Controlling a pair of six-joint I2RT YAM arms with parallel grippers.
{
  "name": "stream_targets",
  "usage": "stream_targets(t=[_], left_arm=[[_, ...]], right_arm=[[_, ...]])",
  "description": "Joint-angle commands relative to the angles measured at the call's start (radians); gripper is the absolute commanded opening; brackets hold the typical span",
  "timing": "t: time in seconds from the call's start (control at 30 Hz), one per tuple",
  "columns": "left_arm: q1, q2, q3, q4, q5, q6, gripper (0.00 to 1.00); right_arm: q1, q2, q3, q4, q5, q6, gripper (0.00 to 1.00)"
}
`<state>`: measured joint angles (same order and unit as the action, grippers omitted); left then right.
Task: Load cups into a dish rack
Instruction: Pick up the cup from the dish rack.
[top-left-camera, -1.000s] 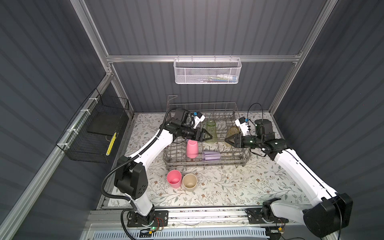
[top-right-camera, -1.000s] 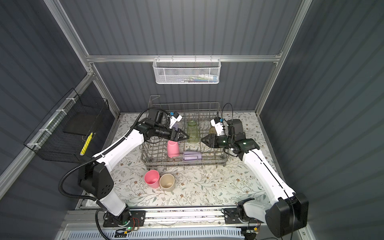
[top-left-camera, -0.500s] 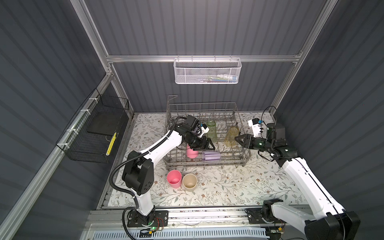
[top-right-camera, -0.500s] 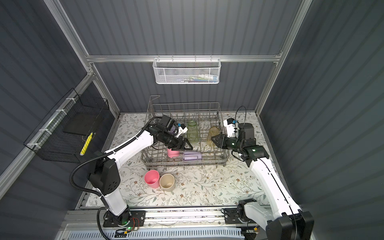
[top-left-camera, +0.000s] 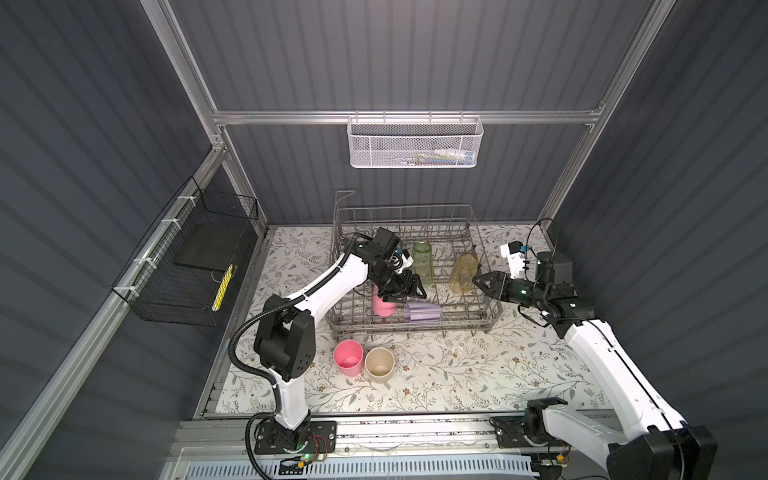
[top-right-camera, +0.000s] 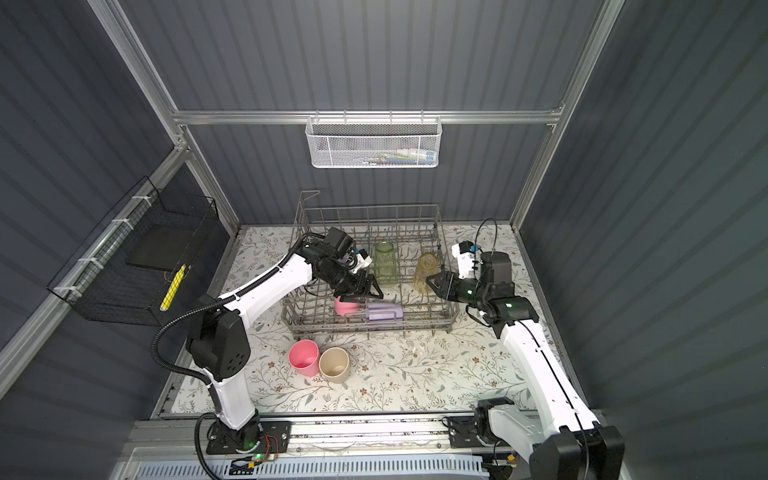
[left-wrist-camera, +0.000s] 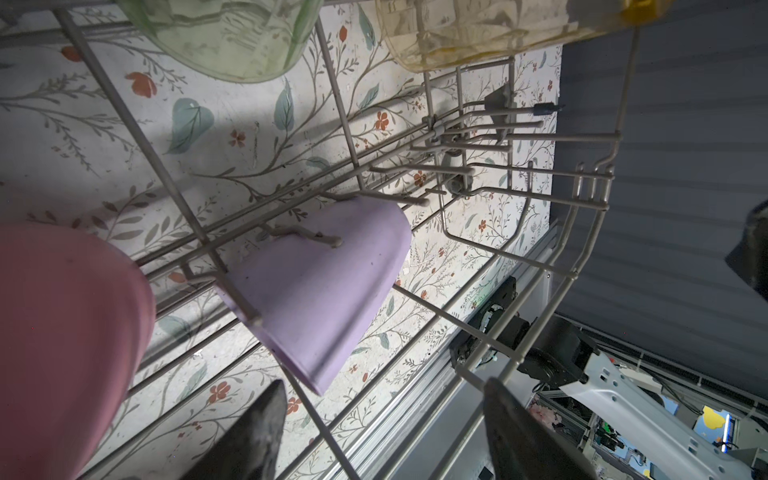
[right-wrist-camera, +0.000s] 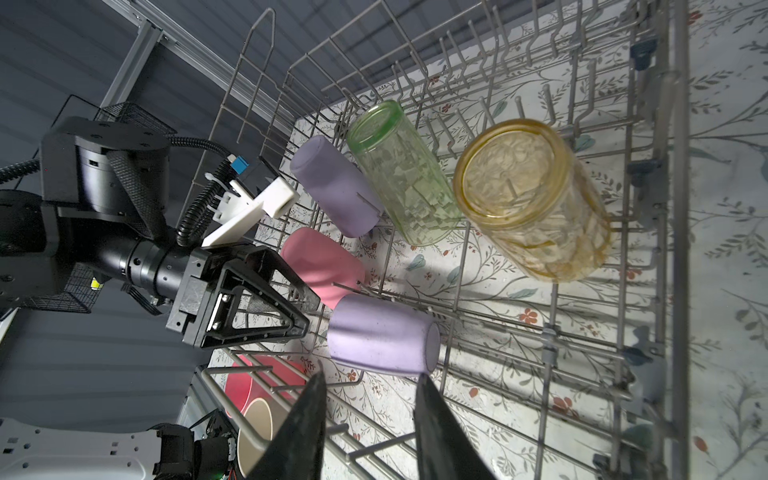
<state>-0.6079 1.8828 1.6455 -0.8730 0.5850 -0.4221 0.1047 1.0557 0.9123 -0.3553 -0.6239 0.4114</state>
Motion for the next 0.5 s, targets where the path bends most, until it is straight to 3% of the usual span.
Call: stream_targets(t=[0.0, 0.47], left_arm=[[-0.01, 0.031, 0.038, -0.091, -0.003, -0.015, 0.75], [-0.042, 0.089, 0.048, -0.089, -0.003, -0.062, 0.71]], right_arm=[[-0.019, -0.017, -0.024, 0.035, -0.035, 0.003, 0.37], [-0.071, -0.048, -0.091, 0.071, -0.084, 0.011, 0.38]])
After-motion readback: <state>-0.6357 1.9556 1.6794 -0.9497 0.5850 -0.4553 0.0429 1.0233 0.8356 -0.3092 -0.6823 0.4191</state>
